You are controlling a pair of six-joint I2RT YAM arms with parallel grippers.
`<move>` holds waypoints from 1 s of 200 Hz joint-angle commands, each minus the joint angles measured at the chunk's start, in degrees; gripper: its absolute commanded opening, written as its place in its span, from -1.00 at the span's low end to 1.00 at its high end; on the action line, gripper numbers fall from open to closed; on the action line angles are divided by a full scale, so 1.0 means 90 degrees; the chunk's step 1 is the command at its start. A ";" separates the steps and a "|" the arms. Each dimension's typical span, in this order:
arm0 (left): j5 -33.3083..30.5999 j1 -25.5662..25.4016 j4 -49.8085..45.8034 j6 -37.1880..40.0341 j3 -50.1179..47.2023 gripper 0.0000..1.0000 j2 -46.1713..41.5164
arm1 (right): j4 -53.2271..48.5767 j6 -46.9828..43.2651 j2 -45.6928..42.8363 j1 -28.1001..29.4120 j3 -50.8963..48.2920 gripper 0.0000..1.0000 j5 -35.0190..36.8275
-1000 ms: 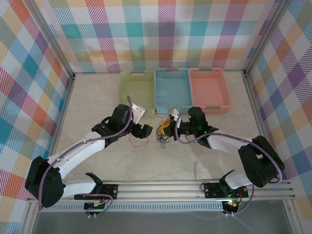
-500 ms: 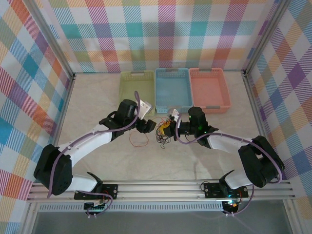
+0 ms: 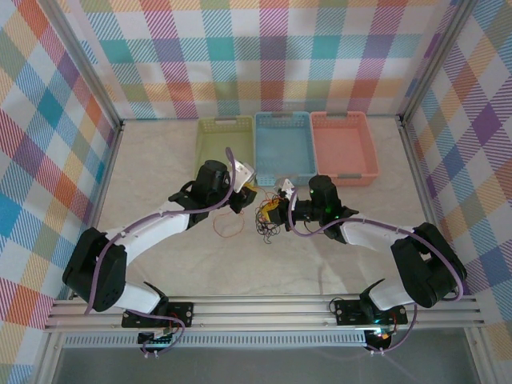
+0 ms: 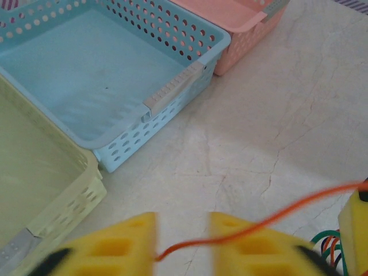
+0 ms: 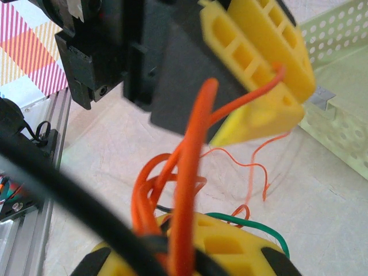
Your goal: Untangle the cables
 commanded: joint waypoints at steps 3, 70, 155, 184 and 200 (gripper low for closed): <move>0.0145 0.0035 -0.0088 0.0187 0.0259 -1.00 0.0120 | 0.0091 -0.0157 -0.0092 0.0016 0.0012 -1.00 -0.0205; -0.0446 0.0054 -0.0039 -0.0482 -0.0252 -1.00 -0.1279 | -0.0108 -0.0123 -0.0101 0.0016 0.0040 -0.88 0.0283; -0.0716 0.0035 -0.2981 -0.1816 0.1048 -1.00 -0.2125 | -0.0104 0.0054 -0.0102 0.0013 0.0041 -0.08 0.1107; -0.0718 0.0035 -0.3411 -0.1901 0.1268 -1.00 -0.2065 | 0.0823 0.0043 -0.0356 0.0068 -0.0357 0.20 0.0518; -0.0627 0.0035 -0.3617 -0.1945 0.1372 -1.00 -0.1893 | 0.1405 -0.0044 -0.0450 0.0188 -0.0588 0.26 0.0452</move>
